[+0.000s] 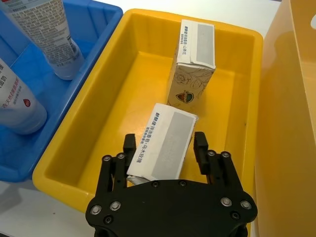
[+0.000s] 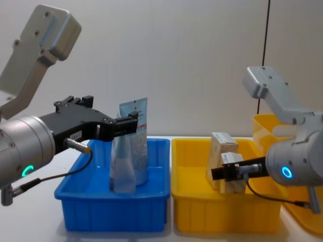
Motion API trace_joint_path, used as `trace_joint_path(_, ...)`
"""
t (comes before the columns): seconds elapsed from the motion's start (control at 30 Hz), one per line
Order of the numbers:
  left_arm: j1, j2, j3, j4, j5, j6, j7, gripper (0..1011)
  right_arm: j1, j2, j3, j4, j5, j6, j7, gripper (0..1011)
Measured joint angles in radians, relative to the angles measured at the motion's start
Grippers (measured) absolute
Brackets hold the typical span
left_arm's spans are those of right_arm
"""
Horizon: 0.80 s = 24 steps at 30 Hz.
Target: Bimanual collaborative sorting of washing and personal care products
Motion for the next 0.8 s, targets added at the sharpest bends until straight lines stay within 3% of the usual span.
trace_joint_path(0.37, 0.0, 0.0, 0.0, 0.0, 0.0, 0.0, 0.0, 1001, 0.001, -0.003, 0.002, 0.004, -0.002, -0.004, -0.002, 371)
trace_joint_path(0.8, 0.0, 0.0, 0.0, 0.0, 0.0, 0.0, 0.0, 1002, 0.0, 0.003, 0.008, -0.015, -0.004, -0.029, 0.014, 364)
